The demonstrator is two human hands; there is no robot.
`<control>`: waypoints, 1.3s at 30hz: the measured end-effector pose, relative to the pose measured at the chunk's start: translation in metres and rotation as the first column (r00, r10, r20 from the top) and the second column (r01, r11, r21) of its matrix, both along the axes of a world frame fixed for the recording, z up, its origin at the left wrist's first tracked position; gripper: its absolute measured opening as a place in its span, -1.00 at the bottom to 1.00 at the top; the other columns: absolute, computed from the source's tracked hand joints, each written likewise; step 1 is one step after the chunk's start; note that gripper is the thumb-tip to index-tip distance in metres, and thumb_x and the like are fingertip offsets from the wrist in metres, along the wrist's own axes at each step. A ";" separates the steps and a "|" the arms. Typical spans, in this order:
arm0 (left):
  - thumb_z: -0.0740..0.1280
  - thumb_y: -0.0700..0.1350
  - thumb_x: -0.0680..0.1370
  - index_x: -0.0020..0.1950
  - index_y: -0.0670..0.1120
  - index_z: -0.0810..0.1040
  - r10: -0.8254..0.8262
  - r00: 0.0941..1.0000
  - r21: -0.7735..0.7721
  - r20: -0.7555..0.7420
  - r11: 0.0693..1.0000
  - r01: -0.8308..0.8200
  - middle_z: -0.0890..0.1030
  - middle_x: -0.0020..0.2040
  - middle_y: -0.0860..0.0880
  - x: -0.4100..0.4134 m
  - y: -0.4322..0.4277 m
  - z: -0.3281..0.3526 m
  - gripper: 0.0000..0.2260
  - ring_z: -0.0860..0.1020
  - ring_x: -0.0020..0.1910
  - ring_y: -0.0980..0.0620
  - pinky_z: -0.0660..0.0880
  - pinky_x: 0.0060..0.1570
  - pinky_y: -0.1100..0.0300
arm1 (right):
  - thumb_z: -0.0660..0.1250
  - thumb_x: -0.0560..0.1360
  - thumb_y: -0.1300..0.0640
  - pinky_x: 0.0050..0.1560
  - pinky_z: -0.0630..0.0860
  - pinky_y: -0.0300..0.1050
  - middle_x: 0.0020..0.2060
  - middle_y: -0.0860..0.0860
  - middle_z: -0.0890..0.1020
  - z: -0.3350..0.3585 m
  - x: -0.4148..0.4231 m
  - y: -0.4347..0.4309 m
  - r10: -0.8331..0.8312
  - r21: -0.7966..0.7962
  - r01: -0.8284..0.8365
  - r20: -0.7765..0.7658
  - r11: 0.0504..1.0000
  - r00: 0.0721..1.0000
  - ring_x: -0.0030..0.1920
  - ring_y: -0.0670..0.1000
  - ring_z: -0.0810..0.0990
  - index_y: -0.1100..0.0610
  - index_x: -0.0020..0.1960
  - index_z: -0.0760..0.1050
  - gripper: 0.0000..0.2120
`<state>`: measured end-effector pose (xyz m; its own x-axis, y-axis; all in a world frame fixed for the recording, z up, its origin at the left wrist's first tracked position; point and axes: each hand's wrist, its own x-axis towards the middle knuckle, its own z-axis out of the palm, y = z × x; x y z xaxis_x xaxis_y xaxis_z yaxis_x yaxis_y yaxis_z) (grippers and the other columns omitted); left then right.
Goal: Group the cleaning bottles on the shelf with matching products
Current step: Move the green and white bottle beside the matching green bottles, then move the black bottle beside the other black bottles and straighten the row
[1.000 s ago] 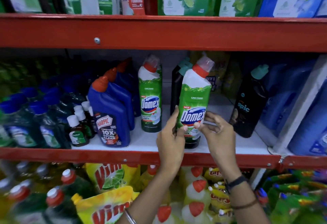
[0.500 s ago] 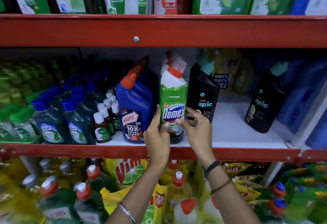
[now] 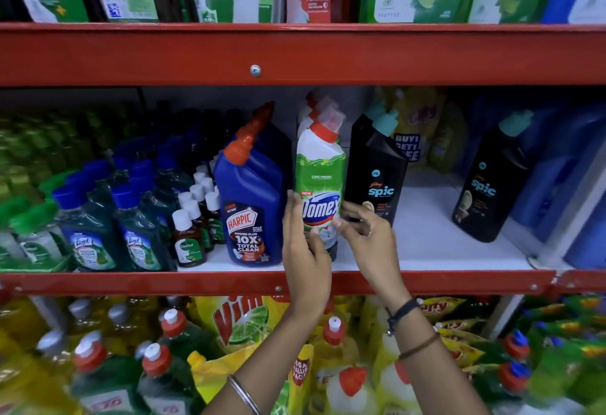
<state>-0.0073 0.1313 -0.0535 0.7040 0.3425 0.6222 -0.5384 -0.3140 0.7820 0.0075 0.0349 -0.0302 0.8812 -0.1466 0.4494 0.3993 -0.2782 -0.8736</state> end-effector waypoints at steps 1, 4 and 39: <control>0.15 -0.36 0.58 0.50 0.03 0.17 0.006 0.999 0.009 0.043 1.000 -0.007 0.18 0.55 0.04 -0.002 -0.005 0.001 -0.46 0.18 0.52 0.09 0.43 0.35 -0.06 | 0.37 0.48 0.15 -0.07 0.54 -0.40 0.04 -0.04 0.66 -0.001 -0.002 -0.005 -0.008 0.010 0.008 -0.001 1.000 1.000 0.02 -0.13 0.63 0.11 0.20 0.55 -0.70; 0.15 -0.36 0.58 0.47 -0.08 0.26 -0.028 0.981 0.037 0.193 0.999 0.021 0.20 0.54 -0.03 -0.009 -0.027 0.004 -0.53 0.14 0.55 0.03 0.30 0.45 0.03 | 0.34 0.50 0.17 -0.11 0.45 -0.51 0.04 -0.06 0.65 -0.003 -0.010 -0.027 -0.085 0.055 0.084 0.022 0.995 0.996 0.04 -0.13 0.62 0.11 0.18 0.57 -0.74; 0.29 -0.12 0.50 0.18 -0.14 0.48 -0.618 0.659 -0.185 -0.429 0.774 0.605 0.56 -0.27 -0.20 0.122 -0.226 0.024 -0.73 0.50 -0.26 -0.13 0.51 -0.07 -0.12 | 0.40 0.39 0.21 0.06 0.56 0.19 0.12 0.21 0.60 -0.010 0.043 -0.233 -0.578 -0.095 0.584 0.080 0.806 0.812 0.10 0.25 0.59 0.15 0.24 0.44 -0.57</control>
